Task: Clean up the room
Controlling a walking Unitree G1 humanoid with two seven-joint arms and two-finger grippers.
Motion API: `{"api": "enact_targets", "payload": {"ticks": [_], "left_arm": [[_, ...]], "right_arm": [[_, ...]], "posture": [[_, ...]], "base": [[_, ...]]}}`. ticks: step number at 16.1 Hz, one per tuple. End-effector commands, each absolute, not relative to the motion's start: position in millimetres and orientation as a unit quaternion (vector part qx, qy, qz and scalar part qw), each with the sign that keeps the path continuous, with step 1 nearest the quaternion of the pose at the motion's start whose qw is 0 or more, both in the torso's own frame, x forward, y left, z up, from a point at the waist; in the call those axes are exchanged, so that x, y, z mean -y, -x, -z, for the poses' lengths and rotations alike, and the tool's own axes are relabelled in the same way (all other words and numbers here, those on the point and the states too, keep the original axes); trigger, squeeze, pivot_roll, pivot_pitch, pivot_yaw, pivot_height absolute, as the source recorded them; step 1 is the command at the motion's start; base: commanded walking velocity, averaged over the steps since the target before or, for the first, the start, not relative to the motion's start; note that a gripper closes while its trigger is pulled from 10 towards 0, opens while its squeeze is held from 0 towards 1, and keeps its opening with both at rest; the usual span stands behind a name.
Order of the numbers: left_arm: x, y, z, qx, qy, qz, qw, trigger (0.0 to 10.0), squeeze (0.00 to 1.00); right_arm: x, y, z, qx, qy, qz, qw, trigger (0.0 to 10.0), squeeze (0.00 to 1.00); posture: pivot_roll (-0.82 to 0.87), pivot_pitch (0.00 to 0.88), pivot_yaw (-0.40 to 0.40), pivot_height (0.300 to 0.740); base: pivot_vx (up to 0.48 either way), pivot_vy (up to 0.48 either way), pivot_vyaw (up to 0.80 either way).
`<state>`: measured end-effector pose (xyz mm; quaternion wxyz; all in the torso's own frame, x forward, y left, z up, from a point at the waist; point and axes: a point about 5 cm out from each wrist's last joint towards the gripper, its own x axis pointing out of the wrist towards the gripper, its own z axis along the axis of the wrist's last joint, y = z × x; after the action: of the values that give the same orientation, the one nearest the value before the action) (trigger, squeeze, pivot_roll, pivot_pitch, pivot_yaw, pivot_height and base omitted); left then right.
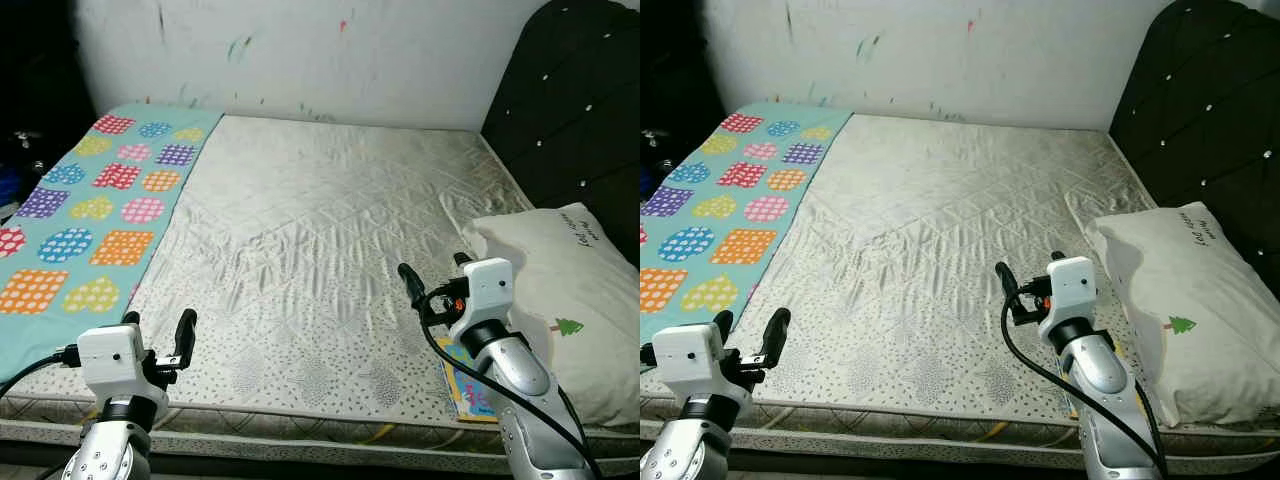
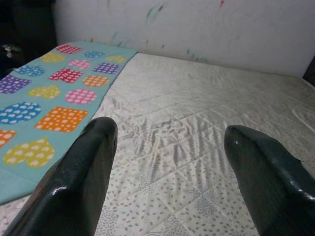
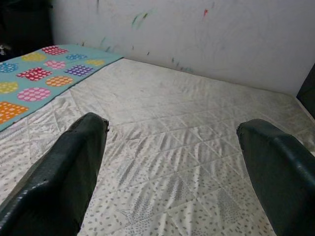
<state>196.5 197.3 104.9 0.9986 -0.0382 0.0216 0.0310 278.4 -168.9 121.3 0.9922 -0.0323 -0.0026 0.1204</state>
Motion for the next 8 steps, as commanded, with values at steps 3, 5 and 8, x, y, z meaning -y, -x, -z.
{"api": "enact_targets", "payload": {"ticks": [3,5,8], "left_arm": [[-186,-225,-91,-0.064,0.070,0.005,0.995,10.0,0.00],[-185,-225,-97,-0.051,0.053,0.010,0.997,10.0,0.00],[-189,-232,-100,-0.047,0.066,-0.007,0.997,10.0,0.00]], "right_arm": [[159,-290,-120,-0.008,0.013,-0.075,0.997,10.0,0.00],[157,-289,-120,-0.008,0.013,-0.071,0.997,10.0,0.00],[154,-288,-110,-0.037,0.021,-0.077,0.996,10.0,0.00]], "posture": [[-0.01,0.000,-0.036,0.740],[-0.01,0.000,-0.034,0.740],[-0.01,0.000,-0.037,0.740]], "base": [[0.000,0.000,0.00],[0.000,0.000,0.00],[0.000,0.000,0.00]]}}
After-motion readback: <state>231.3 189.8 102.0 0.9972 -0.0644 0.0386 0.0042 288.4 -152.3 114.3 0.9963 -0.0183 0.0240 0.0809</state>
